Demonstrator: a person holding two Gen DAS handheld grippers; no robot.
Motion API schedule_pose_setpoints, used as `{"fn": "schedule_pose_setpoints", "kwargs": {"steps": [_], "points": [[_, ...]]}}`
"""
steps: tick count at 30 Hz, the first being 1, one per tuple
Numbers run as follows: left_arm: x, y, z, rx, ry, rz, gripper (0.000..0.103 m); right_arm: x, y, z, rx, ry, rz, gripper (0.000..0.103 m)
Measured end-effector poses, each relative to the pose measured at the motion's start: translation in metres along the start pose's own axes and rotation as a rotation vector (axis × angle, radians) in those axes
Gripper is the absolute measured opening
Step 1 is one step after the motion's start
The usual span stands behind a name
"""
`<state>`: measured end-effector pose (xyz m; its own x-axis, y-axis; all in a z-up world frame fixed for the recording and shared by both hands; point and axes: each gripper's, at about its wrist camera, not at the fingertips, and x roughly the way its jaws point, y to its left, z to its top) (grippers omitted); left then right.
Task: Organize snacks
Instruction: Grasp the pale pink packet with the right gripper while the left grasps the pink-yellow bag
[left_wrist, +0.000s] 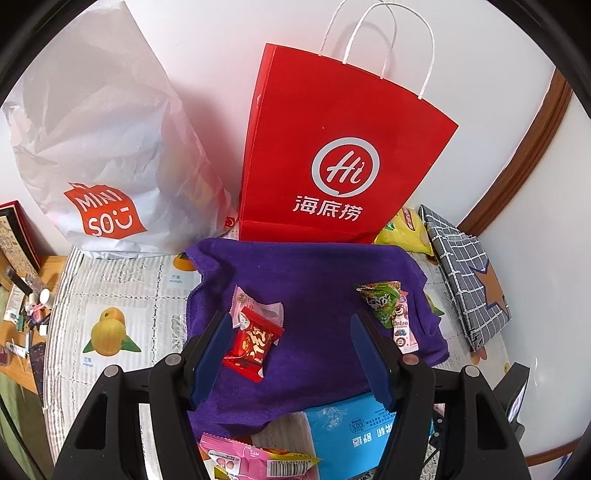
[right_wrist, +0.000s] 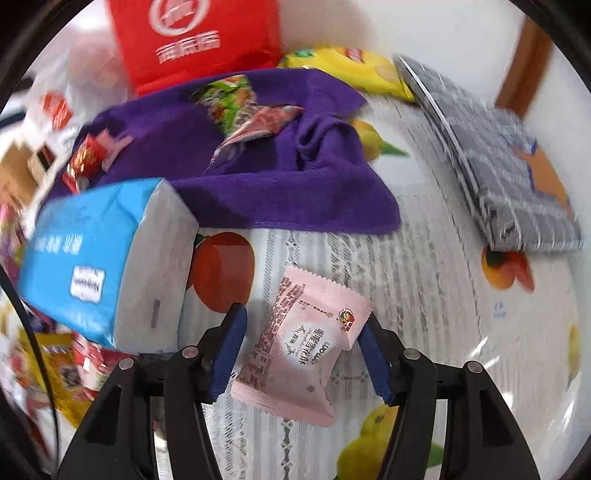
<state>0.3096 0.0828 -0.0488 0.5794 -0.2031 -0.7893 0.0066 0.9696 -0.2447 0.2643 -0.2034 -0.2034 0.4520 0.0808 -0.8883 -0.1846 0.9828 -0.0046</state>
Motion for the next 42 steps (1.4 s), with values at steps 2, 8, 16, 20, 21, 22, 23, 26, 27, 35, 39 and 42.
{"fn": "schedule_pose_setpoints", "kwargs": {"steps": [2, 8, 16, 20, 21, 22, 23, 26, 27, 35, 39, 42], "points": [[0.000, 0.000, 0.000, -0.002, -0.002, 0.001, 0.065, -0.001, -0.002, -0.003, 0.002, -0.011, 0.019, 0.053], [-0.004, -0.001, 0.000, 0.008, -0.011, 0.005, 0.065, -0.013, -0.002, -0.014, -0.017, -0.041, 0.015, 0.037], [-0.019, -0.011, -0.013, 0.042, -0.025, 0.037, 0.065, -0.042, -0.019, -0.018, 0.057, -0.113, 0.046, 0.033], [-0.020, -0.006, -0.037, 0.052, -0.004, 0.057, 0.065, -0.054, -0.024, -0.021, 0.077, -0.136, 0.055, 0.033], [-0.020, -0.002, -0.045, 0.049, 0.006, 0.061, 0.065, -0.056, -0.025, -0.022, 0.080, -0.141, 0.055, 0.033], [-0.019, 0.002, -0.052, 0.043, 0.018, 0.063, 0.065, -0.059, -0.026, -0.023, 0.082, -0.144, 0.055, 0.033], [-0.018, 0.005, -0.059, 0.038, 0.031, 0.063, 0.065, -0.062, -0.026, -0.025, 0.083, -0.146, 0.054, 0.033], [-0.014, 0.016, -0.082, 0.019, 0.065, 0.058, 0.065, -0.068, -0.026, -0.029, 0.083, -0.157, 0.052, 0.033], [-0.013, 0.020, -0.091, 0.013, 0.078, 0.052, 0.065, -0.070, -0.025, -0.031, 0.082, -0.159, 0.052, 0.033], [-0.013, 0.027, -0.131, 0.038, 0.085, -0.006, 0.074, -0.082, -0.020, -0.040, 0.069, -0.164, 0.034, 0.033], [-0.009, 0.023, -0.139, 0.074, 0.099, -0.001, 0.077, -0.084, -0.020, -0.044, 0.070, -0.161, 0.027, 0.033], [0.000, 0.022, -0.142, 0.074, 0.130, -0.012, 0.077, -0.083, -0.020, -0.046, 0.072, -0.157, 0.023, 0.033]]}}
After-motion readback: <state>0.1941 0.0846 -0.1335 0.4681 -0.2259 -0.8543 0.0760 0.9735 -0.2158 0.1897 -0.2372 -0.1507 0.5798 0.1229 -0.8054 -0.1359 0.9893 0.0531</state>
